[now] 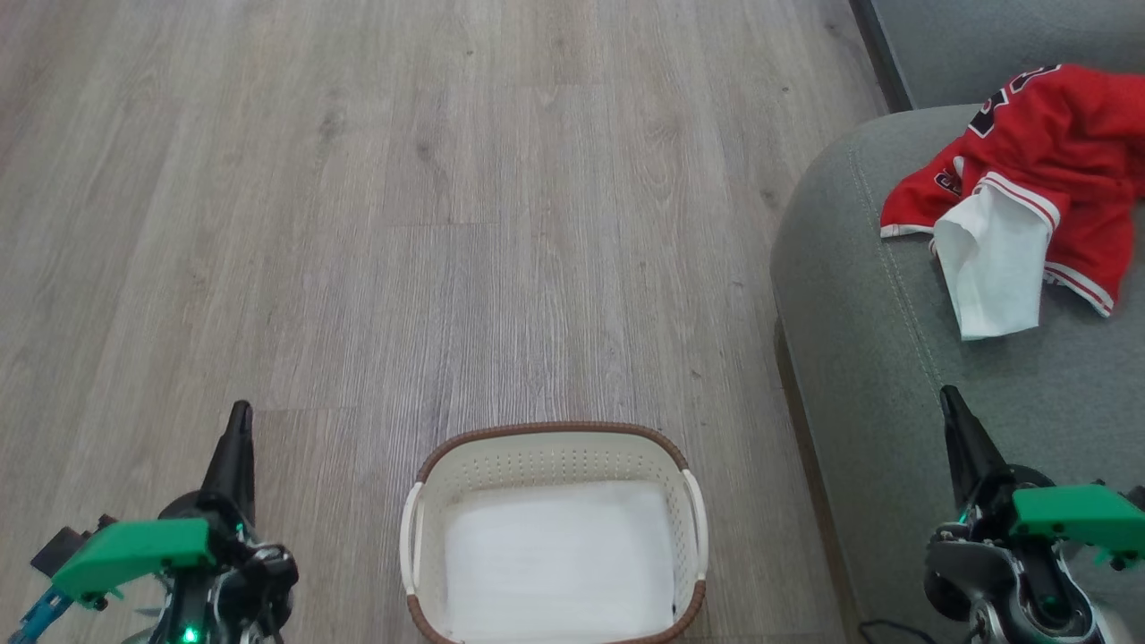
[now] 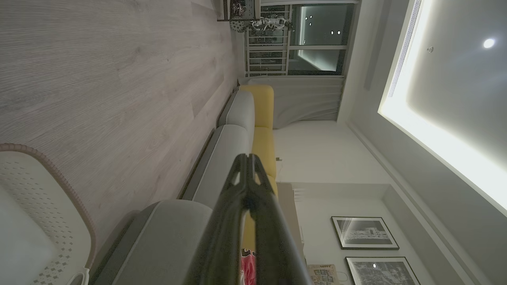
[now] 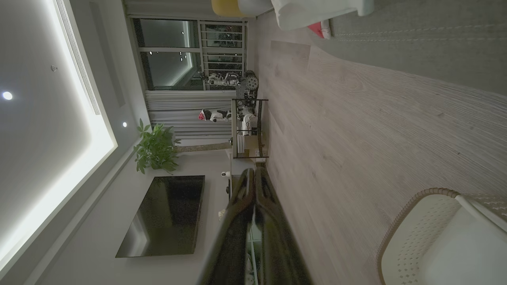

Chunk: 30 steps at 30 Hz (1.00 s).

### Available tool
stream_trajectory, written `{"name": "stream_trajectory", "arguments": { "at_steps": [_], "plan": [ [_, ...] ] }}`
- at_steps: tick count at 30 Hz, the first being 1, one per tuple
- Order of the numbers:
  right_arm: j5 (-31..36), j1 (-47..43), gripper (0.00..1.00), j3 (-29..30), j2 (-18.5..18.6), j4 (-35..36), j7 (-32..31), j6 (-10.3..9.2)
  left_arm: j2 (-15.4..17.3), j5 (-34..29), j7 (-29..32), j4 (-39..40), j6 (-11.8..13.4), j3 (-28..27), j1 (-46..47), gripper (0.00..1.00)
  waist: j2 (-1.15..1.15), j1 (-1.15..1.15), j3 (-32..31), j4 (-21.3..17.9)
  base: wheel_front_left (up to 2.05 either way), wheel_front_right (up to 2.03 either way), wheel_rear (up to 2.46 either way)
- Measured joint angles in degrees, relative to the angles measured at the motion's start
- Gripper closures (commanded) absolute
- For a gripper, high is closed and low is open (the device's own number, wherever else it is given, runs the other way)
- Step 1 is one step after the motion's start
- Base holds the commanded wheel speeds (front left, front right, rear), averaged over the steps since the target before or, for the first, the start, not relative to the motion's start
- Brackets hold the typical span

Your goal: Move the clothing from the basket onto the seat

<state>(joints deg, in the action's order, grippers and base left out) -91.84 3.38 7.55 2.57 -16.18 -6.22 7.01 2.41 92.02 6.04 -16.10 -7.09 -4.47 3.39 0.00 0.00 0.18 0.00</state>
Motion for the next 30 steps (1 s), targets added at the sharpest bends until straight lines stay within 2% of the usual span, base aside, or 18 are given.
{"name": "stream_trajectory", "arguments": {
  "at_steps": [30],
  "plan": [
    [0.0, 0.0, 1.0, 0.0, 0.0, 0.0, 0.0, 0.0, 0.0, 0.0, 0.0, 0.0, 0.0, 0.0, 0.01, 1.0, 0.0, 0.0, 0.0, 0.0, 0.0, 0.0, 0.0]
  ]
}}
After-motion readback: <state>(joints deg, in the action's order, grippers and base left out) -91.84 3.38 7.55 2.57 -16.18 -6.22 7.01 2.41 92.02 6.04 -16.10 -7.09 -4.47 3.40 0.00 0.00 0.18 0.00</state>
